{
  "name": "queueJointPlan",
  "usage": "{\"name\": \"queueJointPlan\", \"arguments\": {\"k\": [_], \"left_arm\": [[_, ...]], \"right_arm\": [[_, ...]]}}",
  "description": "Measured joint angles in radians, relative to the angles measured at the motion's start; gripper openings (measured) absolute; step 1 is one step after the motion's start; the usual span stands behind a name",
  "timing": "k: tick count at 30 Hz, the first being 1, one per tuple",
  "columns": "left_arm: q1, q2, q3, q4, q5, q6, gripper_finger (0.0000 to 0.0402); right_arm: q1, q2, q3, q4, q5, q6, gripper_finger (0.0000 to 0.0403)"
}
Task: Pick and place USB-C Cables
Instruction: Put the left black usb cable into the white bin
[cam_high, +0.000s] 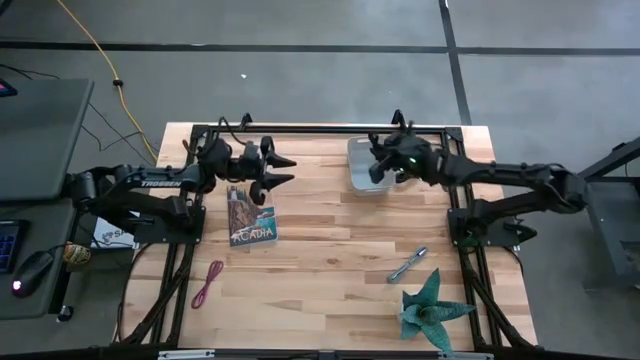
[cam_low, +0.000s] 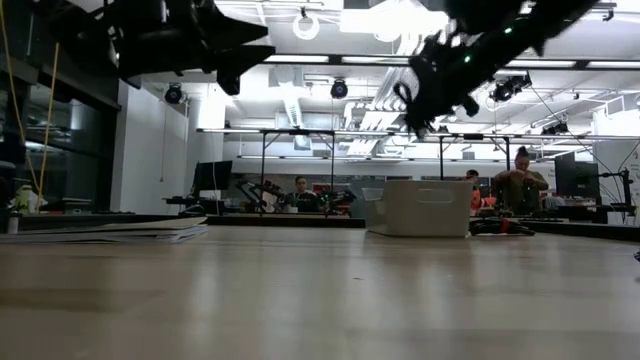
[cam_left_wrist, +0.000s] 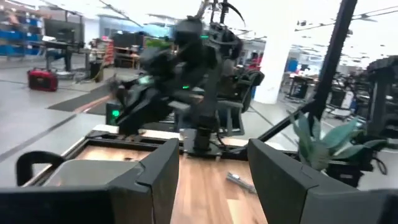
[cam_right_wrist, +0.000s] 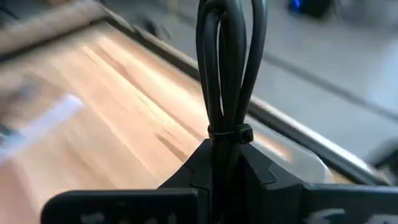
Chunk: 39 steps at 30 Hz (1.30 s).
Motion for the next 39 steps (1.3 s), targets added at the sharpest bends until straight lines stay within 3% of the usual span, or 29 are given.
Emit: {"name": "queueJointPlan", "arguments": {"k": [7,18,26,39], "left_arm": [[-0.086,-0.005,0.0,-0.001,0.0,0.0,0.017],[-0.109,-0.005,0.0,0.001,-0.001,-0.005,0.017],[-0.109,-0.005,0.0,0.0,0.0,-0.006,0.017],[-0.109,-0.005,0.0,-0.001,0.0,-0.006,0.017]], "right_arm": [[-0.08,0.262,0.196,-0.275,-0.121,0.072,0.0023],[-0.094,0.519,0.32,-0.33,-0.176,0.11,0.0024],[-0.107,0.586,0.322,-0.395,-0.184,0.169,0.0051],[-0.114,0.588,0.322,-0.394,-0.191,0.16,0.007]]}}
